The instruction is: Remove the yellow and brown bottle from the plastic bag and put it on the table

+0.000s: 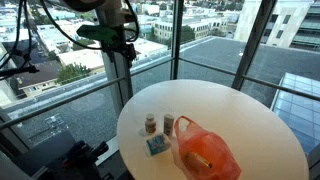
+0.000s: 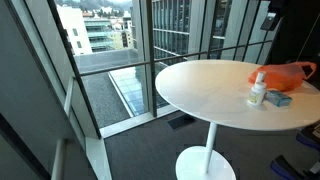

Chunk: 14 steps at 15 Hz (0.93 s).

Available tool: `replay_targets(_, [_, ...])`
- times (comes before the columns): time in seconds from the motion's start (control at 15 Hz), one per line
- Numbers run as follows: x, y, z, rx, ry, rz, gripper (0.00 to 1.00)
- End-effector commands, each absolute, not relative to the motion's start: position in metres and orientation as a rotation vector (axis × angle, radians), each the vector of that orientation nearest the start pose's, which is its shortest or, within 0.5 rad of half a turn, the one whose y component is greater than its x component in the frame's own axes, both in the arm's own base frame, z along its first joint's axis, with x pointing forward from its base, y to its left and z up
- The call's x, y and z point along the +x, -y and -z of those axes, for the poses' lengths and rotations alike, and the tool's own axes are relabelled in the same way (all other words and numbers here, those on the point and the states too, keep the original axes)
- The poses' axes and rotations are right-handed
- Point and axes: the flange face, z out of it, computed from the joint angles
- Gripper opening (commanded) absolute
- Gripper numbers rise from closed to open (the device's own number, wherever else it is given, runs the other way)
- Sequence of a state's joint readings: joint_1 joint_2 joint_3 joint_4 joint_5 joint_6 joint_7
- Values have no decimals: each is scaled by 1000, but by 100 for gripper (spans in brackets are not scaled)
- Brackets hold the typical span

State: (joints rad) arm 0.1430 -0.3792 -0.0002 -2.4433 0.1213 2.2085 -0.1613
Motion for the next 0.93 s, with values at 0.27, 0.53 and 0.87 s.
replay_targets(0.27, [438,-64,-458,-3034,343,233,100])
replay_targets(0.53, [450,-48,-475,-3071,276,268,100])
replay_targets(0.87, [467,-11,-485,-3153,107,284,100])
